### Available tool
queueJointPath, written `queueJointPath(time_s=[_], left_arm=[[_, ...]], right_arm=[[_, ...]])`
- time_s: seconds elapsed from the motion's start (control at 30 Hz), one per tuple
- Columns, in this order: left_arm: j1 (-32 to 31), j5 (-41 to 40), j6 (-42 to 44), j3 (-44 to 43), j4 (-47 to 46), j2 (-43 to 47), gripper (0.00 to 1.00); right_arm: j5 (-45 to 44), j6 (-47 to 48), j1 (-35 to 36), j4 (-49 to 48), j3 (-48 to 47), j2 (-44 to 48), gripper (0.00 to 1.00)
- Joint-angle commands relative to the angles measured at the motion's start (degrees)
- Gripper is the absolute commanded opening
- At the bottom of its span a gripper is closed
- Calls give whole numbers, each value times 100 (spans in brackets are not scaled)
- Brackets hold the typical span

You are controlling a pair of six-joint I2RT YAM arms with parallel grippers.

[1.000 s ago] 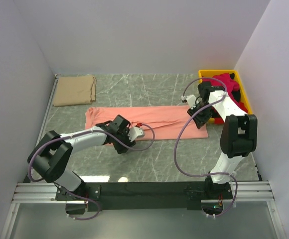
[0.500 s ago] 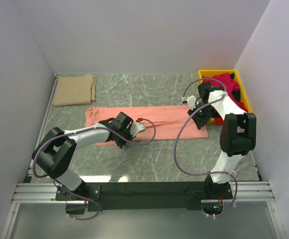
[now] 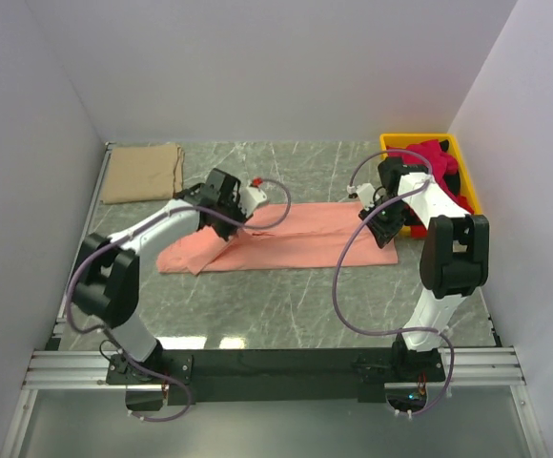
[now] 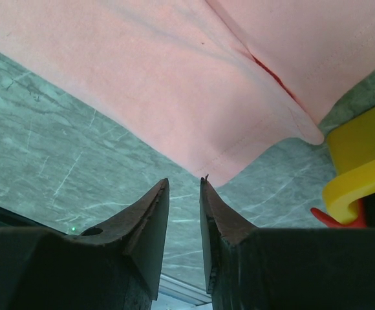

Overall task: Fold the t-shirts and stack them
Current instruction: Fold the tshirt

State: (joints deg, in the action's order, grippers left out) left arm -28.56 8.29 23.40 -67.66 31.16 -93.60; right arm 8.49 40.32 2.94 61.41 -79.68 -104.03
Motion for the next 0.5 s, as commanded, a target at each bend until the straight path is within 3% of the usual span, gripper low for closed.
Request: queueJointPath(time_s=[0.0,0.1,0.13,0.17,0.23,0.3,0.47], left_arm=[[455,137,472,-703,-48,-674,1],[666,120,780,-1468,22,-1420,1],[728,120,798,-1818,83,-1581,5],[790,259,815,-1995,144,-1713,21],[1009,391,781,-2416,311,-1968,37],[1289,725,693,-2646,443,-2004,47],[1906,1551,604,-2719,873,-1496,49]], right_arm=[[100,20,-48,82,-276,-39,33],[109,11,-48,99,-320,-82,34],[109,20,-48,108,-338,-91,35],[100,20,-48,117,-338,-109,36],[118,20,-48,152,-364,-100,37],[118,-6,-48,152,-355,-109,37],[135,-67,-30,152,-329,-91,37]])
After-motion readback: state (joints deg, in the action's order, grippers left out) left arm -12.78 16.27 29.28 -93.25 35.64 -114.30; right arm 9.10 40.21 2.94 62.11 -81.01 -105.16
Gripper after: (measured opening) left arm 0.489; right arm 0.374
